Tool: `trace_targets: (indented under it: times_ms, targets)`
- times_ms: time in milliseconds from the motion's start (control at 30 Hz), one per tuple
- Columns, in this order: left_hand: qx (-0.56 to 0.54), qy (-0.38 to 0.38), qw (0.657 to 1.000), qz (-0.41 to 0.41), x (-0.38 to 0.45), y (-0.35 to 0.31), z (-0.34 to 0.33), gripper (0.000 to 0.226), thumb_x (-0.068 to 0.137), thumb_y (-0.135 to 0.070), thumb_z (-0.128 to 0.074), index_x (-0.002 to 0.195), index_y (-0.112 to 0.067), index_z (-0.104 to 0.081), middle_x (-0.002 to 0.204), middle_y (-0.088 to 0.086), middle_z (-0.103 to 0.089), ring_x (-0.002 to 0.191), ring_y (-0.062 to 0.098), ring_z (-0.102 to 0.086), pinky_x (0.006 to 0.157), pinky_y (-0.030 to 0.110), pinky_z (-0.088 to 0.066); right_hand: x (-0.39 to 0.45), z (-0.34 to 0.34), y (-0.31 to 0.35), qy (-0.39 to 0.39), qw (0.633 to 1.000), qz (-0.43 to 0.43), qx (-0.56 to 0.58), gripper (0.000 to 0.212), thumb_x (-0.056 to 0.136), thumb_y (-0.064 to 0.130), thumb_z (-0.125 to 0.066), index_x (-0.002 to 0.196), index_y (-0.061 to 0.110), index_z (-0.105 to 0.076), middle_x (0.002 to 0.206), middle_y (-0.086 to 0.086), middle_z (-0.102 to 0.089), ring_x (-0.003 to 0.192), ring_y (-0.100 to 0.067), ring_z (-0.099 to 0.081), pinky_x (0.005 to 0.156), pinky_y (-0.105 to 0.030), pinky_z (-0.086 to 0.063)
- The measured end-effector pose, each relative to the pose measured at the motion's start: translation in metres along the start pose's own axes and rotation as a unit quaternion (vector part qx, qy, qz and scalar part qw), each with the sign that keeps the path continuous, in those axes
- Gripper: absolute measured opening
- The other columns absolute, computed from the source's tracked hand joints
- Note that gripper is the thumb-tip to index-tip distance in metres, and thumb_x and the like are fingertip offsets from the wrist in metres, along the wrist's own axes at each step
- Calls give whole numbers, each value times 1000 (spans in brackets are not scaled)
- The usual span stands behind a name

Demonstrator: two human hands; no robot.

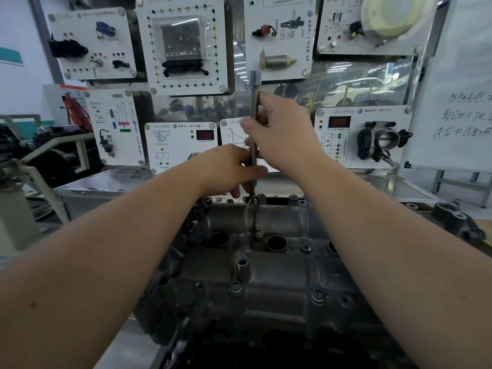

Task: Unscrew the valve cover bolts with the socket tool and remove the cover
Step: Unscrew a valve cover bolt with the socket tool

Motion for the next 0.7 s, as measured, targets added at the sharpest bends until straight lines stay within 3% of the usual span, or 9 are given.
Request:
trace_targets:
  times_ms: [100, 200, 300, 433, 567, 700]
  targets:
    - [-24, 8, 1000, 12, 1, 0, -2, 27, 103, -40, -54, 109, -18, -69, 81, -20, -74, 63, 8, -72, 78, 30, -52, 1, -1, -1, 22, 1000, -6, 5, 9, 101, 16, -56, 106, 10, -59, 89, -2, -73, 70, -2, -73, 70, -38, -63]
    - [-35, 8, 999, 9, 0, -1, -2, 27, 104, -35, -54, 115, -16, -70, 84, -21, -73, 61, 8, -71, 71, 24, -51, 1, -2, 0, 21, 1000, 14, -16, 15, 100, 15, -50, 115, 16, -52, 90, -1, -72, 78, -10, -73, 73, -41, -61]
    - [-3, 1, 1000, -1, -2, -1, 0, 26, 104, -39, -55, 111, -18, -68, 80, -17, -75, 62, 8, -72, 61, 16, -48, -2, -4, 0, 8, 1000, 23, -12, 19, 99, 24, -57, 117, 19, -52, 85, 0, -71, 82, -17, -72, 75, -40, -59]
    - [9, -5, 1000, 0, -1, -1, 0, 25, 102, -45, -57, 103, -23, -67, 75, -15, -74, 62, 6, -72, 67, 24, -46, 0, -2, -1, 1, 1000, 8, -10, 17, 100, 26, -60, 113, 15, -62, 87, -4, -73, 75, -14, -73, 74, -42, -61]
    - [-35, 9, 999, 12, 0, -1, -2, 25, 103, -37, -55, 112, -18, -69, 80, -19, -75, 63, 9, -72, 82, 37, -54, 1, -2, -2, 18, 1000, -1, -14, 16, 101, 16, -48, 114, 10, -56, 91, -4, -74, 74, -11, -73, 73, -43, -62]
    - [-12, 4, 1000, 5, -1, 0, 0, 23, 103, -35, -55, 113, -19, -68, 82, -20, -75, 65, 9, -72, 69, 26, -50, -3, -5, 1, 18, 999, 24, -10, 21, 102, 21, -50, 122, 15, -54, 93, -4, -72, 81, -20, -73, 78, -44, -60]
Point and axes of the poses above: each hand's wrist, its own x-axis towards the middle knuckle, its own z-axis out of the back of the hand, y = z × x, the point moved 2 cm from there along x, towards the middle knuckle
